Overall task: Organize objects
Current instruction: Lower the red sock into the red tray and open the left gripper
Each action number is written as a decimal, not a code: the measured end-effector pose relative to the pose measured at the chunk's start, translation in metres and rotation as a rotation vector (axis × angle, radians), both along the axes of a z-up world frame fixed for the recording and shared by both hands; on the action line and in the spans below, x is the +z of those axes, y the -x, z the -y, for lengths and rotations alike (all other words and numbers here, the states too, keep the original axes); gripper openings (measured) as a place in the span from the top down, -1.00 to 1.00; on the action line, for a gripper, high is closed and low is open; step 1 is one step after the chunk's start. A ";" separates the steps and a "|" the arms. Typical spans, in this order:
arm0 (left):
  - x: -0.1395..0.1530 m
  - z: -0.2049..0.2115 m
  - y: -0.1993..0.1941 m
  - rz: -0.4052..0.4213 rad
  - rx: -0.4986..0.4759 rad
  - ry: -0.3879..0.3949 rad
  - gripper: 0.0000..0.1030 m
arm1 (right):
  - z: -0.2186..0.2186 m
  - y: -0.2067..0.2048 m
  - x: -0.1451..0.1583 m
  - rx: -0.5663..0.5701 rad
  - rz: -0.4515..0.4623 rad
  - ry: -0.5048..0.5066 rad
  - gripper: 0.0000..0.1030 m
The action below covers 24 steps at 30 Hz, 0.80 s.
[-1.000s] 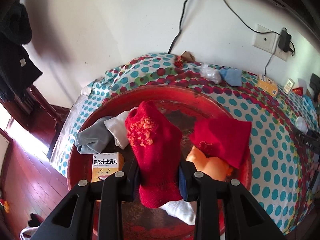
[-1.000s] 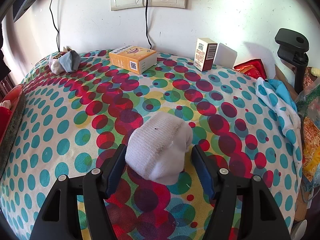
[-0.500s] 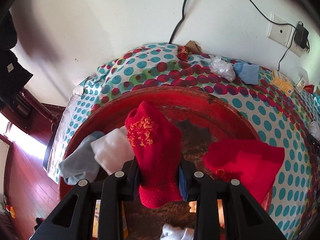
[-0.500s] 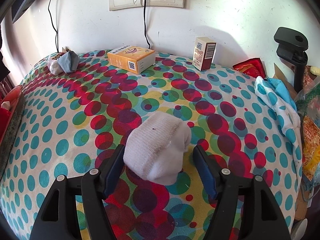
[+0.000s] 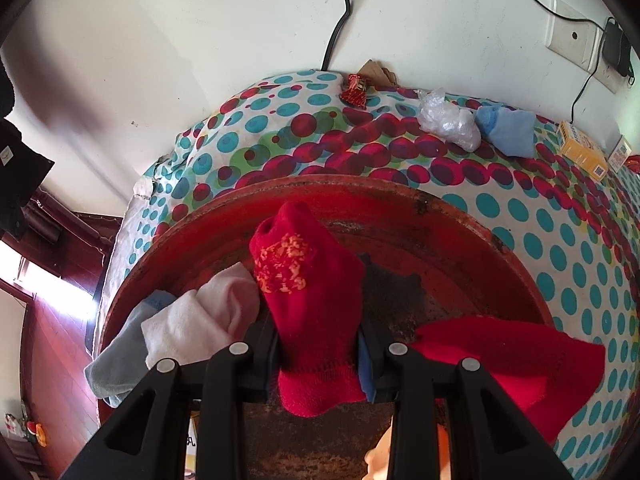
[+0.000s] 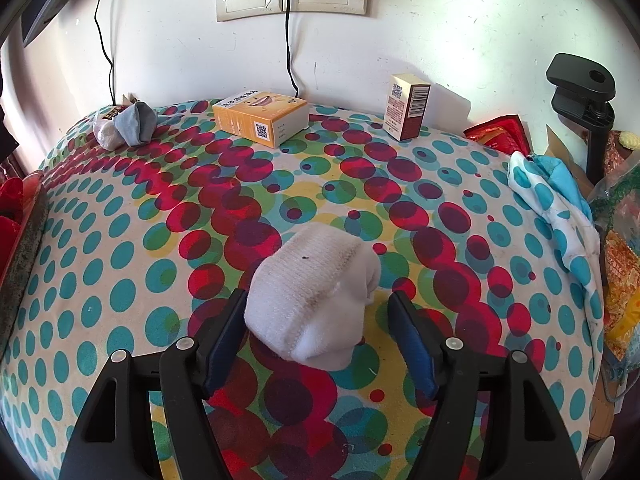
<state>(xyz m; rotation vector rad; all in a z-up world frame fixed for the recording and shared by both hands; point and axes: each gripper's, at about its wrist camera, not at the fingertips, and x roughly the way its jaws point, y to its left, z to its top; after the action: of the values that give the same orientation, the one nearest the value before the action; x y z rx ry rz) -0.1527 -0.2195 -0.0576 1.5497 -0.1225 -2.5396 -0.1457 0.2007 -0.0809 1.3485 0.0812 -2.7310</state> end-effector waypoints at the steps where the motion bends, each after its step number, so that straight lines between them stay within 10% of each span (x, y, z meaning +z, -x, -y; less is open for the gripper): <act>1: -0.001 0.000 0.001 0.000 0.004 0.009 0.38 | 0.001 0.000 0.000 0.000 0.000 0.000 -0.33; 24: 0.002 0.003 -0.010 0.016 0.015 0.064 -0.13 | -0.005 0.002 -0.002 -0.017 0.004 -0.007 -0.46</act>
<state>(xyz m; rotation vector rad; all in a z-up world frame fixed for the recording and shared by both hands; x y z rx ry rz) -0.1427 -0.2221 -0.0554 1.5418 -0.1909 -2.4866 -0.1474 0.2060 -0.0827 1.3622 0.0786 -2.7449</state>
